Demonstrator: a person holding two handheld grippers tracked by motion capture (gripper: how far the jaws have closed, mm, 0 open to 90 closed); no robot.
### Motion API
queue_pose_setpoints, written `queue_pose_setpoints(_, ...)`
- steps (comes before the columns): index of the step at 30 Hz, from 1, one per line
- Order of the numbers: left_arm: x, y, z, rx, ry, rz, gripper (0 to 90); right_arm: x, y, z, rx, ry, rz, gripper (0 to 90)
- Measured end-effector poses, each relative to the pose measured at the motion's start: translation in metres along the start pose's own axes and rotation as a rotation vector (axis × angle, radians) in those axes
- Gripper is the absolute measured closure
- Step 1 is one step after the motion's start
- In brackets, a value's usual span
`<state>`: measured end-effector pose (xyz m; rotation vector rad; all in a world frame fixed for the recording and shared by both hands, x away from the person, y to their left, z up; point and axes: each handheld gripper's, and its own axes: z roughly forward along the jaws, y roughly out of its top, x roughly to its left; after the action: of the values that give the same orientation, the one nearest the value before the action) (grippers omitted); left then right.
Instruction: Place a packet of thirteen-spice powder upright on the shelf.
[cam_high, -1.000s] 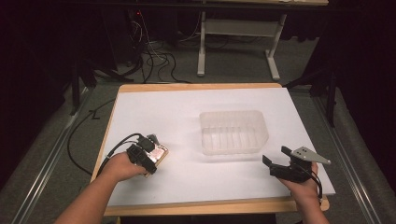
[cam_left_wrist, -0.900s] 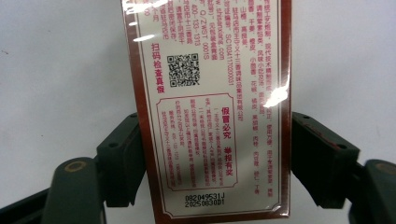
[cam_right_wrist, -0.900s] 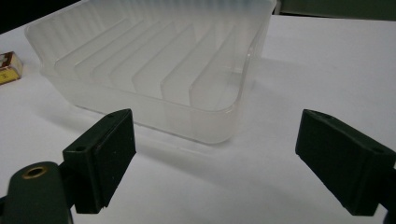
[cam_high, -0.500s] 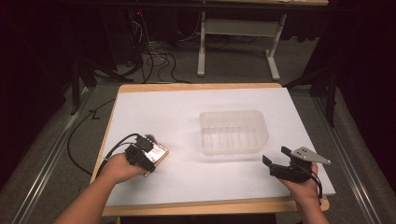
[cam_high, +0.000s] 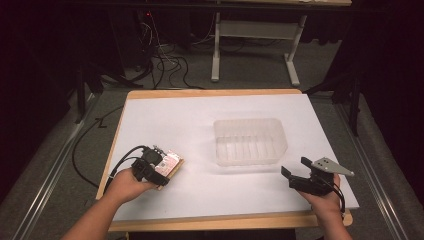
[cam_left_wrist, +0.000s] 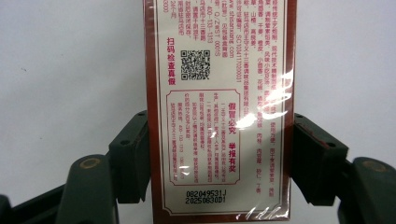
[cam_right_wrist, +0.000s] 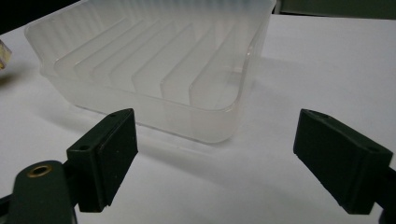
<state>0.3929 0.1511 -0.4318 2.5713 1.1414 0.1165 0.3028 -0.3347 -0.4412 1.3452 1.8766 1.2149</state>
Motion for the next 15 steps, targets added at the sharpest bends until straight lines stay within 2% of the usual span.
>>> queue_pose_setpoints(7,-0.010,-0.006,-0.003,-0.094,-0.028,0.005,32.8,0.001,0.000,-0.001,-0.002,-0.005,-0.001,14.1)
queue_pose_setpoints(15,-0.018,-0.013,-0.006,-0.197,-0.036,-0.004,32.8,0.001,-0.001,-0.001,0.000,-0.006,0.001,14.5)
